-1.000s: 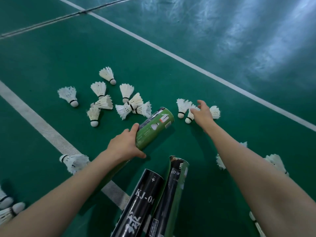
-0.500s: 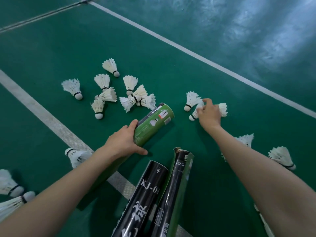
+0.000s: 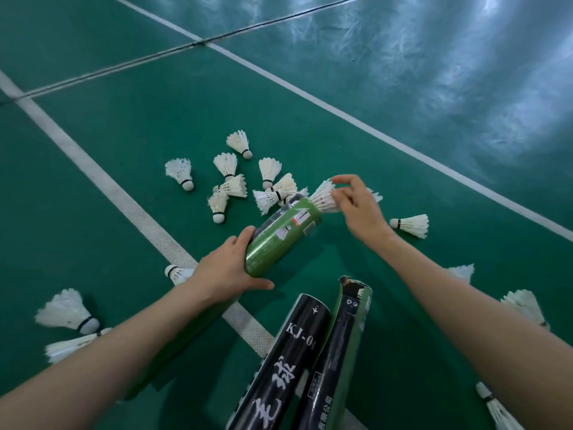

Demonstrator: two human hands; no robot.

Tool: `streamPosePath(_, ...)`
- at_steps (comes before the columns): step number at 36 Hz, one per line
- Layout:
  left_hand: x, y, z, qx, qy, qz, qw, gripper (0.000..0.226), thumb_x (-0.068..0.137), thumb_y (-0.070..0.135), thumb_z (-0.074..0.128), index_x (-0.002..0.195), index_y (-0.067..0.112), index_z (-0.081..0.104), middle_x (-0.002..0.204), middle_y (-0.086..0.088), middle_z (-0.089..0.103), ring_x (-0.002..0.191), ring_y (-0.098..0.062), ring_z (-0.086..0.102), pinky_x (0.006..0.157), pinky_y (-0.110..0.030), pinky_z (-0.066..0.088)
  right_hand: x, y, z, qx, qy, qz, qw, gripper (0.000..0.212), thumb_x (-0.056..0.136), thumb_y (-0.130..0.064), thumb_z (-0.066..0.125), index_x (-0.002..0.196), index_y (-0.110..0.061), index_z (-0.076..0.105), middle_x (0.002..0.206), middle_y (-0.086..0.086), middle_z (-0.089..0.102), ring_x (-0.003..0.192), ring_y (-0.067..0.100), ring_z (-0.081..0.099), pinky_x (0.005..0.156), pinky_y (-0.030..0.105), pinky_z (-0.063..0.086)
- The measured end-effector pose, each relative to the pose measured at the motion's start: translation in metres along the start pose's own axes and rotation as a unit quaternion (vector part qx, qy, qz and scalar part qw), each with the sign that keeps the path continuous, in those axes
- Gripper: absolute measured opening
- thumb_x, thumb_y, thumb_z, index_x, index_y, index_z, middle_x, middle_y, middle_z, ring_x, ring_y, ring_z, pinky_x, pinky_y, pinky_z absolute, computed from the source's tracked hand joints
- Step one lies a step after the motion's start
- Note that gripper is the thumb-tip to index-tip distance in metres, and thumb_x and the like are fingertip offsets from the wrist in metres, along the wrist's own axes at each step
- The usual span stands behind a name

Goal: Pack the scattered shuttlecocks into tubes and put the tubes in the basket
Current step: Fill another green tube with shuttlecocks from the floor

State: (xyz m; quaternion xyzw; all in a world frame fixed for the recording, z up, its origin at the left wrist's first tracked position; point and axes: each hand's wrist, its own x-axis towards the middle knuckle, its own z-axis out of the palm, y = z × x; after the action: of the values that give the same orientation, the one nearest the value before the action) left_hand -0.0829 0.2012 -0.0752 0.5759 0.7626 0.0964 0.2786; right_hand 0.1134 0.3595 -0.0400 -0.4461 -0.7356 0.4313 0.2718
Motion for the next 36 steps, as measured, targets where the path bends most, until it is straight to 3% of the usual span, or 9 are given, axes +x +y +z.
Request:
streamPosePath(2,-0.005,-0.008,-0.003,-0.004,0.011,-0.003,1.0,0.112,0.059,0.068,0.076,0.145,0.034,0.012,0.13,0.002,0.047,0.11,-0.02,0.054,0.092,-0.041,0.049,-0.003,-0.003,0.006,0.013,-0.019,0.0,1.0,0.025,0.101,-0.017,0.043,0.126,-0.013,0.046,0.096,-0.004,0.062,0.093,0.006,0.057,0.08,0.015,0.044)
streamPosePath(7,-0.007,-0.015,-0.007,-0.008,0.018,0.001,1.0,0.111,0.058,0.067,0.077,0.144,0.034,0.015,0.129,0.002,0.049,0.109,-0.02,0.054,0.092,-0.041,0.049,-0.004,-0.012,0.013,0.011,-0.021,-0.033,0.999,0.024,0.101,-0.017,0.044,0.125,-0.014,0.045,0.068,-0.008,0.054,0.061,0.005,0.046,0.067,0.019,0.04)
streamPosePath(13,-0.005,-0.013,-0.004,-0.031,0.016,0.006,0.999,0.112,0.057,0.068,0.077,0.144,0.036,0.014,0.131,0.003,0.047,0.111,-0.02,0.053,0.093,-0.042,0.048,0.008,-0.014,-0.003,-0.049,-0.015,-0.052,0.997,0.021,0.101,-0.015,0.042,0.122,-0.012,0.043,0.073,-0.009,0.054,0.065,-0.002,0.047,0.069,0.016,0.038)
streamPosePath(19,-0.002,-0.006,0.0,-0.006,-0.009,0.031,0.999,0.109,0.059,0.066,0.077,0.143,0.038,0.014,0.13,0.005,0.048,0.113,-0.018,0.052,0.096,-0.04,0.047,-0.006,-0.008,0.014,-0.002,-0.131,0.042,0.991,0.024,0.103,-0.024,0.037,0.125,-0.023,0.046,0.098,0.006,0.067,0.088,0.038,0.057,0.091,0.054,0.046)
streamPosePath(22,0.001,-0.004,0.0,-0.009,-0.001,0.029,1.0,0.108,0.06,0.065,0.077,0.143,0.037,0.014,0.13,0.004,0.048,0.112,-0.019,0.052,0.095,-0.041,0.047,-0.005,0.0,0.021,0.095,-0.096,0.093,0.986,0.031,0.103,-0.033,0.032,0.13,-0.025,0.045,0.102,0.0,0.061,0.1,0.02,0.055,0.105,0.052,0.039)
streamPosePath(25,0.006,0.0,0.0,0.0,0.007,0.032,0.999,0.107,0.06,0.065,0.077,0.143,0.037,0.014,0.129,0.004,0.047,0.111,-0.02,0.053,0.093,-0.04,0.048,-0.003,-0.001,0.02,0.148,-0.125,0.134,0.972,0.062,0.097,-0.058,0.017,0.148,-0.024,0.022,0.113,0.009,0.068,0.112,0.02,0.058,0.115,0.044,0.023)
streamPosePath(29,0.019,0.01,0.003,0.012,0.007,0.031,0.999,0.107,0.06,0.064,0.078,0.142,0.037,0.016,0.128,0.004,0.048,0.11,-0.021,0.054,0.09,-0.039,0.049,0.0,-0.001,0.011,0.114,-0.167,0.135,0.97,0.091,0.078,-0.076,0.01,0.153,-0.027,0.003,0.155,0.006,0.027,0.143,0.021,0.025,0.119,0.044,0.004)
streamPosePath(33,0.036,0.024,0.009,0.005,-0.014,0.01,1.0,0.109,0.058,0.064,0.079,0.143,0.036,0.016,0.126,0.002,0.049,0.108,-0.023,0.054,0.089,-0.039,0.049,0.014,0.013,-0.003,0.117,-0.12,0.144,0.975,0.071,0.096,-0.06,0.007,0.139,-0.012,0.037,0.103,0.009,0.072,0.11,0.018,0.06,0.113,0.043,0.021)
streamPosePath(36,0.047,0.032,0.018,-0.009,-0.027,-0.019,0.999,0.108,0.06,0.062,0.079,0.143,0.034,0.017,0.124,0.0,0.051,0.106,-0.024,0.055,0.089,-0.039,0.049,0.036,0.043,-0.015,0.105,0.034,0.158,0.981,0.043,0.101,-0.048,0.027,0.124,-0.02,0.051,0.095,0.001,0.069,0.105,0.019,0.06,0.099,0.041,0.041)
